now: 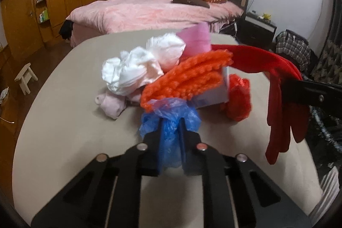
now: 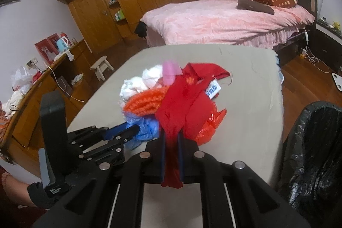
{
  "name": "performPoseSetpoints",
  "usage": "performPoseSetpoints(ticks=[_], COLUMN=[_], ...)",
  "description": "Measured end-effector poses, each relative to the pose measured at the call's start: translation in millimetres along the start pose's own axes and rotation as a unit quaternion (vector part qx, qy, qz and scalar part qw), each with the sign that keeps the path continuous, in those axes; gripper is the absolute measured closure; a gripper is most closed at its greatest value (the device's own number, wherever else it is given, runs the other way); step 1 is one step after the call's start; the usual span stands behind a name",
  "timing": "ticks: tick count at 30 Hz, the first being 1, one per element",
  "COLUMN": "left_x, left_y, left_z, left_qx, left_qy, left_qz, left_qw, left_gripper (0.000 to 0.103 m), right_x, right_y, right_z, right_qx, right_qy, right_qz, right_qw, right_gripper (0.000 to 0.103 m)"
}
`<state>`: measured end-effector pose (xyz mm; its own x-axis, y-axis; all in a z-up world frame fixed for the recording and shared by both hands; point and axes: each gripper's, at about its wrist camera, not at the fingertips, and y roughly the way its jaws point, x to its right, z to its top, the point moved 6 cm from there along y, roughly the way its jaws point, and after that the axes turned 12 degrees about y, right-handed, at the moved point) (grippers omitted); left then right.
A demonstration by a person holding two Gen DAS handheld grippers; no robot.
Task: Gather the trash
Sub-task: 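Carry the glove and blue bag over the bin and open both tools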
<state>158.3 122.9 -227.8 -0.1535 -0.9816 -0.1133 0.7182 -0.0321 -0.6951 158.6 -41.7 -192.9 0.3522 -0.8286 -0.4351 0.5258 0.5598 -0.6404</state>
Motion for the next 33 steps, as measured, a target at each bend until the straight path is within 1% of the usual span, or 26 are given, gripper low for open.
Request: performPoseSetpoints(ticks=[6,11,17,20,24,28,32,33], left_x=[5.5,22.1,49.5,66.4,91.8,124.4,158.4,171.9], left_y=[-41.6,-72.9,-99.7,-104.5,-101.2,-96.4,-89.2,-86.6], left_z=[9.3,21.0,49.3,64.0,83.0,99.6,109.2,113.0], left_qx=[0.028,0.052,0.094,0.111,0.121,0.129,0.129,0.129], left_qy=[-0.010,0.010,0.030,0.046,0.058,0.080,0.099,0.107], left_qz=[-0.020,-0.042,-0.074,-0.089,-0.111,-0.133,-0.159,-0.168], left_qw=[0.9994,0.9977,0.9923,0.9888,0.9847,0.9794,0.9738,0.9714], left_gripper=[0.094,0.094,0.094,0.094,0.094,0.094,0.094,0.094], right_x=[-11.2,-11.4,-0.3,11.8,35.9,71.3,110.9,120.8], right_y=[-32.0,-61.1,-96.2,-114.5,-139.4,-160.0,-181.7,-187.2], right_z=[11.7,19.3,26.4,29.4,30.6,28.8,22.2,19.7], right_qx=[0.030,0.056,0.085,0.102,0.125,0.140,0.154,0.157], right_qy=[-0.011,-0.008,0.000,0.007,0.021,0.050,0.084,0.093], right_qz=[0.008,0.010,-0.004,-0.022,-0.053,-0.097,-0.139,-0.149], right_qw=[0.999,0.998,0.996,0.994,0.991,0.984,0.975,0.972], right_gripper=[0.093,0.093,0.093,0.093,0.093,0.093,0.093,0.093])
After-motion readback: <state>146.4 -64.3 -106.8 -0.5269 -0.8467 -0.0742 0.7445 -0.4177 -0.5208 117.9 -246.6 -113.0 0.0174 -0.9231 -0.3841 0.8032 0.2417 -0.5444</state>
